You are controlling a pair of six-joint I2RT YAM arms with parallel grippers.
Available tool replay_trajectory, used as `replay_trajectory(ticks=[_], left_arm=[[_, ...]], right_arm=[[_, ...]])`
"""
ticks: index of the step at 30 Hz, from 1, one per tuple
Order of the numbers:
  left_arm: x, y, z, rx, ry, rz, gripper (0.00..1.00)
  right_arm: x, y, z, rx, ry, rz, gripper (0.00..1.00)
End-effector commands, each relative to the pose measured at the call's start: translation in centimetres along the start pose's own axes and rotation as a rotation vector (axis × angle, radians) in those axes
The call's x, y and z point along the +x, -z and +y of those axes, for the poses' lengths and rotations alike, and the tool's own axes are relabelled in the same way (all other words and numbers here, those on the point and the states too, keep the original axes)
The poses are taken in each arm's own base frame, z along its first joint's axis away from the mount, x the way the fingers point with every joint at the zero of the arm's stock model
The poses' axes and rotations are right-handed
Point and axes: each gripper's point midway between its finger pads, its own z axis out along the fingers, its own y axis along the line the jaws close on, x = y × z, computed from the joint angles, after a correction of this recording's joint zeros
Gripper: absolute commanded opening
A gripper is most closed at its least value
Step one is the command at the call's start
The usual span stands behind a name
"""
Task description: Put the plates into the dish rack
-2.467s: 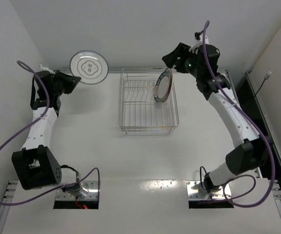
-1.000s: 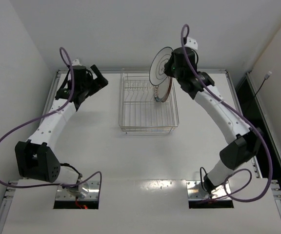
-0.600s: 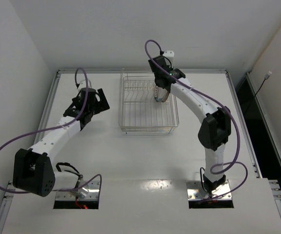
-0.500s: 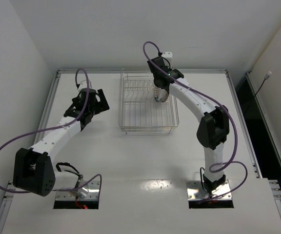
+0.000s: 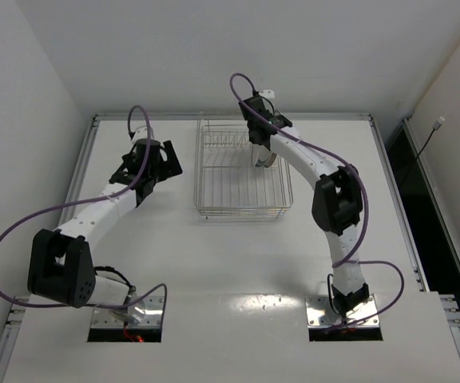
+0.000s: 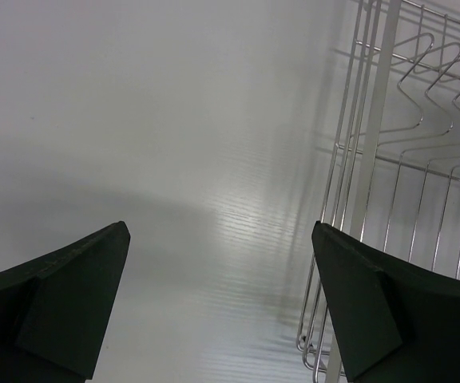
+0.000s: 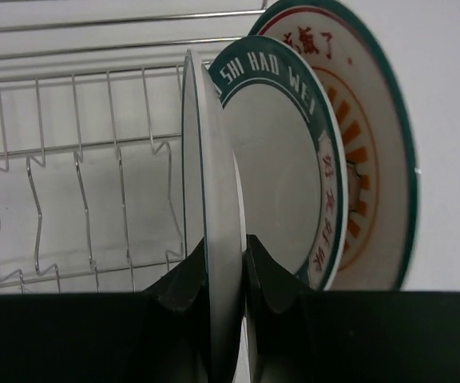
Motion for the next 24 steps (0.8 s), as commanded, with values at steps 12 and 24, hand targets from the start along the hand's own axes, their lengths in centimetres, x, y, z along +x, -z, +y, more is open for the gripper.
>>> replay_trajectory(ticks=[12,24], left_arm=[[-0.1,-1.2,-3.5,0.162,-0.043,0.022,0.98],[1.4,-2.1,-2.6,0.123,-0.053,0.053,0.98]], right_arm=[[-1.8,-1.1,2.0,-0.228,-0.06,0.037,0.25],[-13.1,12.7,-1.5,-0.341,-0.131,-0.148,1.0]])
